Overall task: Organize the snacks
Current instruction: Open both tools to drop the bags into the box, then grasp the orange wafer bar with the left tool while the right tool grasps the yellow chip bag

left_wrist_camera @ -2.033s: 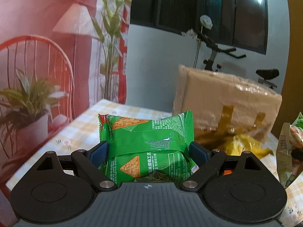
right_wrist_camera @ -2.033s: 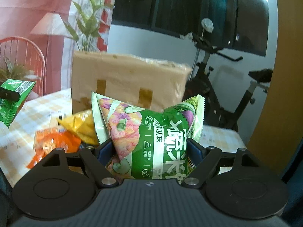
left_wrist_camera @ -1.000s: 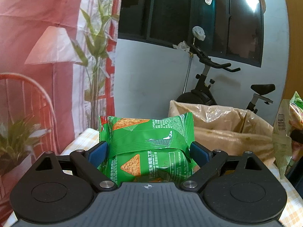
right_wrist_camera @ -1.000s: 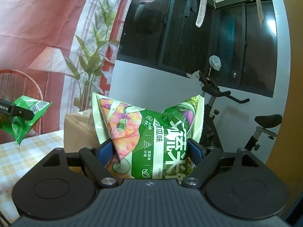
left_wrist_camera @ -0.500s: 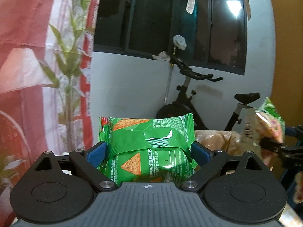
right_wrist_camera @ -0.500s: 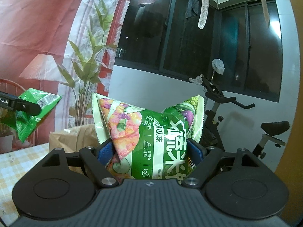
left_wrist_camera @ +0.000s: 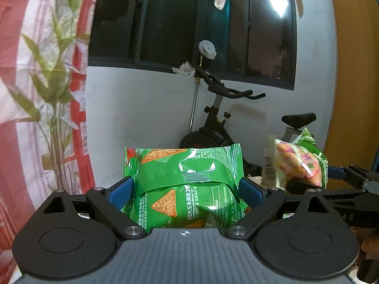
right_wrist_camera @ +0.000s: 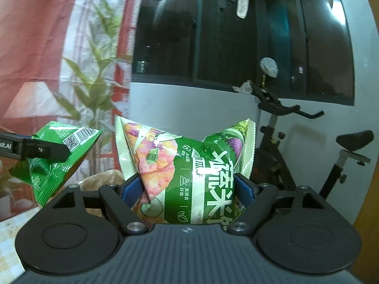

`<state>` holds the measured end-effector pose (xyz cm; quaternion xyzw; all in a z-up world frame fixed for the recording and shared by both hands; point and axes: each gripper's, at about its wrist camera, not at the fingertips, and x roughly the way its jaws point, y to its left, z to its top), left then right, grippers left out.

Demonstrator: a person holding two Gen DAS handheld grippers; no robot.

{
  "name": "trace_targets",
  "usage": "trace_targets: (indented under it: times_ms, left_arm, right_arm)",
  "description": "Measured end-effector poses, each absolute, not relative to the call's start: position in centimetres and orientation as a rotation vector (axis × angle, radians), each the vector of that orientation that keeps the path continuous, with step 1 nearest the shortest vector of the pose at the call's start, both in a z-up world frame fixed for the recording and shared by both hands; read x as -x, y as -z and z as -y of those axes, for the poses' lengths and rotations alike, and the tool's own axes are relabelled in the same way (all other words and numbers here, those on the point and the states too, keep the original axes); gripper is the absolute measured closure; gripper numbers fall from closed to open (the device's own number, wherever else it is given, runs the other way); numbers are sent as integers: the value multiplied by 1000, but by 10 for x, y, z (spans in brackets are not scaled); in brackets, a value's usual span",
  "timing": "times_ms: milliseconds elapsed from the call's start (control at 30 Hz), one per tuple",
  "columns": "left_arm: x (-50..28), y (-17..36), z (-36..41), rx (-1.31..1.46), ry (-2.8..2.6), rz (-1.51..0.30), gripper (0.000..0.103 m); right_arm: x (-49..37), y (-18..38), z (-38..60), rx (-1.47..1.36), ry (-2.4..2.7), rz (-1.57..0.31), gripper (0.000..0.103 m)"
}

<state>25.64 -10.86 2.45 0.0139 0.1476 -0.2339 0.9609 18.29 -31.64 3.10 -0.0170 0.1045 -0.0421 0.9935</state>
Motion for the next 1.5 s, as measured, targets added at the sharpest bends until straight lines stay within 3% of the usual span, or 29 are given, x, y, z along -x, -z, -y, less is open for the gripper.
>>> trace_targets:
  times_ms: [467, 567, 1167, 1500]
  left_arm:
    - [-289, -10, 124, -13, 527, -406, 5]
    - [-285, -12, 122, -14, 519, -403, 5]
    - [-236, -5, 64, 173, 517, -484, 4]
    - [-213, 11, 38, 88, 451, -483, 4]
  right_arm:
    - [-215, -5, 313, 70, 36, -359, 14]
    - [-211, -8, 313, 68, 40, -359, 8]
    - [-130, -19, 288, -125, -4, -291, 8]
    - [-108, -4, 269, -131, -20, -316, 8]
